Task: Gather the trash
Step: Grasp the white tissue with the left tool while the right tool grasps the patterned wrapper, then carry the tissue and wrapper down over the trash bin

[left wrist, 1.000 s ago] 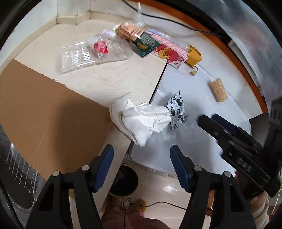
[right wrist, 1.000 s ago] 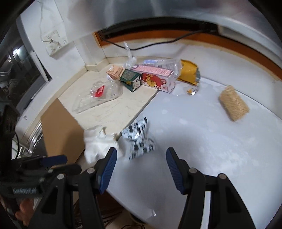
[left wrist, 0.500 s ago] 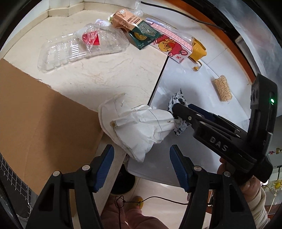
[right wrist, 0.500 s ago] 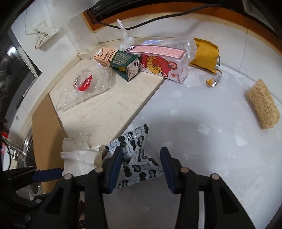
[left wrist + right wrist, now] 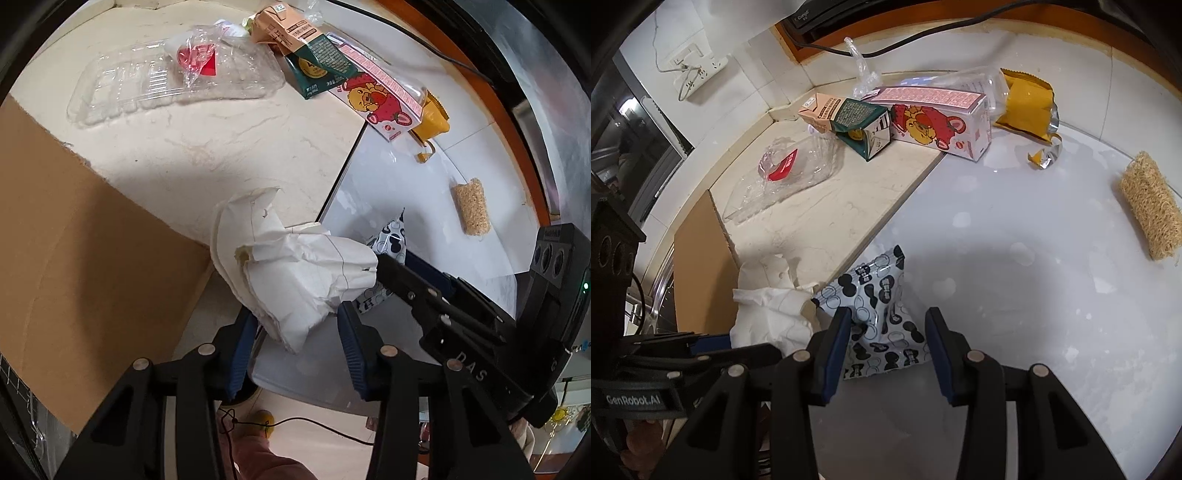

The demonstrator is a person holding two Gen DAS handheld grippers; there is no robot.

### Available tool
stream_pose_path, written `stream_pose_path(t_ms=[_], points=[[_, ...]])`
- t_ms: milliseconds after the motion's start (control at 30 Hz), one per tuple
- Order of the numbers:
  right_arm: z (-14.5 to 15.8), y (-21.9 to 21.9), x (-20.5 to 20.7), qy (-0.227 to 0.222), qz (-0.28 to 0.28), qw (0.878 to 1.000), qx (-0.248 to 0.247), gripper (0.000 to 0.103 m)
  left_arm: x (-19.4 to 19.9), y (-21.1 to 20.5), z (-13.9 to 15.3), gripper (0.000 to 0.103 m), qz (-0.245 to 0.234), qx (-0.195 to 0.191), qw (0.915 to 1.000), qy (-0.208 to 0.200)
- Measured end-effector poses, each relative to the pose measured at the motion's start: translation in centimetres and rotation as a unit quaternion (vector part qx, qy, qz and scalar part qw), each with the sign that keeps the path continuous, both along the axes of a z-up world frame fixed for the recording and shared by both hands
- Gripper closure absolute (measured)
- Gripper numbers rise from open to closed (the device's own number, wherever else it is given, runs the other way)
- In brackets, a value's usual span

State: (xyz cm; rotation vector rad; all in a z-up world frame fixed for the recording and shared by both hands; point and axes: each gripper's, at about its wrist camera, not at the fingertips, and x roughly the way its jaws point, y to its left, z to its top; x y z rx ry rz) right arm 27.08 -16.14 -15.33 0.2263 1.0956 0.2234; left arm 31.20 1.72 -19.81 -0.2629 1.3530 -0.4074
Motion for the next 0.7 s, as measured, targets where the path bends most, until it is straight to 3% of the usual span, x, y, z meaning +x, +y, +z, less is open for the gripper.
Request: stream_pose_path(t_ms=[233,367,533,700], points=[[-0.1,1.3,-0.1,-0.009,0.016,0.999,-0.032,0.059,0.6,-0.6,-0.1,0.060,0.002,0.001,1.0000,-0.009],[-0.1,1.3,-0.3,-0.014,0.009,0.999,-0.035,0.066,0.6,-0.6,0.4,0.068,0.007,-0.005,0.9997,-0.023],[0.2,1.7,-1.3,-0.022,0.000,0.999,-0.047,0.079,-0.2,-1.0,1.1,0.073,0.001,0.019,0.9987,-0.048],[0.4,1.5,-3.2,-0.015,-0.014,0.999,-0.042,0.080,-1.4,-1.0,2.3,0.074,0.002,0.024,0.9975,-0.067]])
